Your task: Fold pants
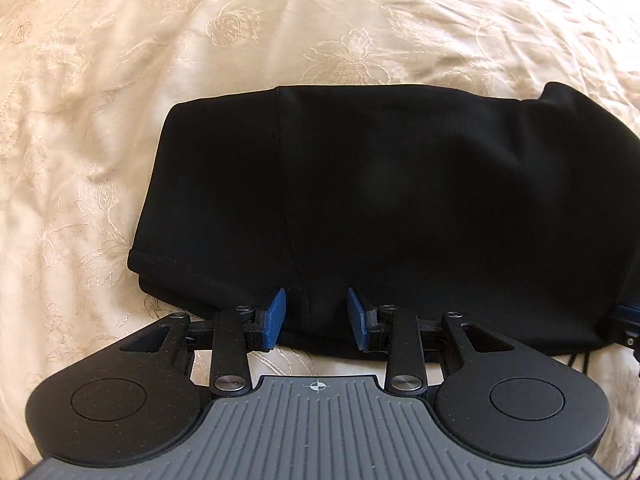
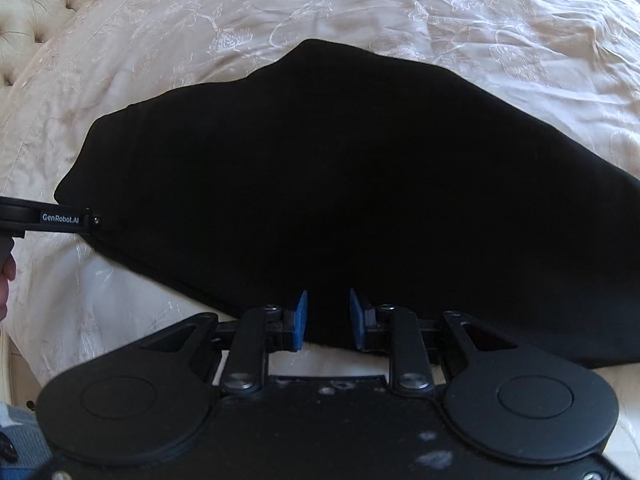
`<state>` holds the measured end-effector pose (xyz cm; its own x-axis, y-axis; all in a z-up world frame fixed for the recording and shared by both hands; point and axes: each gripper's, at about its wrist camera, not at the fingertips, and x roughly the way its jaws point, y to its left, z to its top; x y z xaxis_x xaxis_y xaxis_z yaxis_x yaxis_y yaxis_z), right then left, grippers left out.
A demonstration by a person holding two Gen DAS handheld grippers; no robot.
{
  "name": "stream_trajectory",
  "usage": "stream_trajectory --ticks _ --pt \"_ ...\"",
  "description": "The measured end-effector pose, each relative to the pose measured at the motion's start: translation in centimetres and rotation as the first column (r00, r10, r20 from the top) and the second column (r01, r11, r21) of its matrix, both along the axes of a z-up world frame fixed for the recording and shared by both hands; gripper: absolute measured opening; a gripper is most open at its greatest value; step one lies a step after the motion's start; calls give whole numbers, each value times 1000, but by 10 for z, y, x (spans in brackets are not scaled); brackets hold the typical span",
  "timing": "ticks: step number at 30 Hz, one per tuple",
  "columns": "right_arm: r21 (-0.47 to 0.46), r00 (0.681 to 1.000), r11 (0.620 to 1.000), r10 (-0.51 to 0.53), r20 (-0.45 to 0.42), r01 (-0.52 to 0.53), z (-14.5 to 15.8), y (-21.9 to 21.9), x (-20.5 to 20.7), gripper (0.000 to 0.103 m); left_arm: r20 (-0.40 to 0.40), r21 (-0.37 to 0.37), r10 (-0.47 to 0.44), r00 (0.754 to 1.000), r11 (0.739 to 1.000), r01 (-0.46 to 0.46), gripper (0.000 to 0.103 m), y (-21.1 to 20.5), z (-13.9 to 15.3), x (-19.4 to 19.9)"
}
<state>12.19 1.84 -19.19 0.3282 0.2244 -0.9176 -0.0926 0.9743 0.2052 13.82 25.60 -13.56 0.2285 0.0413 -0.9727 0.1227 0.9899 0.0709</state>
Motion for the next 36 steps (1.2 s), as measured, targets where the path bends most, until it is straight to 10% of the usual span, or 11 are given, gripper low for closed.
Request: stream_trajectory --ticks 9,18,29,36 --pt "-46 962 976 -200 188 212 38 -10 30 26 -26 -68 8 1000 998 -10 34 9 -2 -8" --pt "-115 941 934 -334 61 339 -7 -31 110 24 -11 -65 -29 1000 997 28 34 17 -1 -9" --pt "-103 884 895 -401 239 434 47 -20 17 30 -28 -124 -39 999 992 35 34 29 -3 -2" --pt "-138 855 851 -478 200 507 49 -44 -17 33 35 -112 -31 999 993 34 34 26 10 -12"
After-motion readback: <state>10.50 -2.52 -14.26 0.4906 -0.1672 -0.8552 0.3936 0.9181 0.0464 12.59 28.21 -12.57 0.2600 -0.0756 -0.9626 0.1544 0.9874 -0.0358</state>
